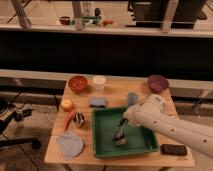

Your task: Wipe tray with brush

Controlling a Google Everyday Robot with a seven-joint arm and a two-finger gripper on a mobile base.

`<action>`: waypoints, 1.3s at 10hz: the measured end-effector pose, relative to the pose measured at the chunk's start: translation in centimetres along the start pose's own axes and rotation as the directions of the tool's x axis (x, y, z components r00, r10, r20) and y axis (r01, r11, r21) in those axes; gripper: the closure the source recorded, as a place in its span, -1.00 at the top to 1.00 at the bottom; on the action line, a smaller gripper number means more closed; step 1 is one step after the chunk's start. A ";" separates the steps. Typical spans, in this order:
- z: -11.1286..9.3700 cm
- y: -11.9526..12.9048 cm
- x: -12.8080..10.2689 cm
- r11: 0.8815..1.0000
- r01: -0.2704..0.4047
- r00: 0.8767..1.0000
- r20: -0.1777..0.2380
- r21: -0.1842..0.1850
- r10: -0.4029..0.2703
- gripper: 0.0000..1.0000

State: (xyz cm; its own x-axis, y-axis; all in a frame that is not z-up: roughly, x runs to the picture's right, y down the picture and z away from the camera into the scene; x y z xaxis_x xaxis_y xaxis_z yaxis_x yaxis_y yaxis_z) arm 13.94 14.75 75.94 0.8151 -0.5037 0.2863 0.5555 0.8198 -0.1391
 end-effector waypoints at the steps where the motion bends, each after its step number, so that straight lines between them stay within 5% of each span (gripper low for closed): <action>1: -0.1 0.8 1.5 1.000 -0.009 1.000 -0.017 -0.008 0.008 -1.00; 8: -1.1 5.7 9.1 0.996 -0.079 0.987 -0.141 -0.050 0.072 -1.00; 10: -1.0 5.0 9.3 0.996 -0.081 0.985 -0.154 -0.040 0.074 -1.00; 13: 0.0 0.7 8.7 0.998 -0.060 0.984 -0.169 -0.007 0.058 -1.00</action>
State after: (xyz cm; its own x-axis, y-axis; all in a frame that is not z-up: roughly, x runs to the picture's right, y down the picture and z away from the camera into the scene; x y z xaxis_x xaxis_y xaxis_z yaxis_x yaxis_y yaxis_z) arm 21.42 10.97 78.38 0.8619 -0.4943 0.1134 0.5069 0.8466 -0.1621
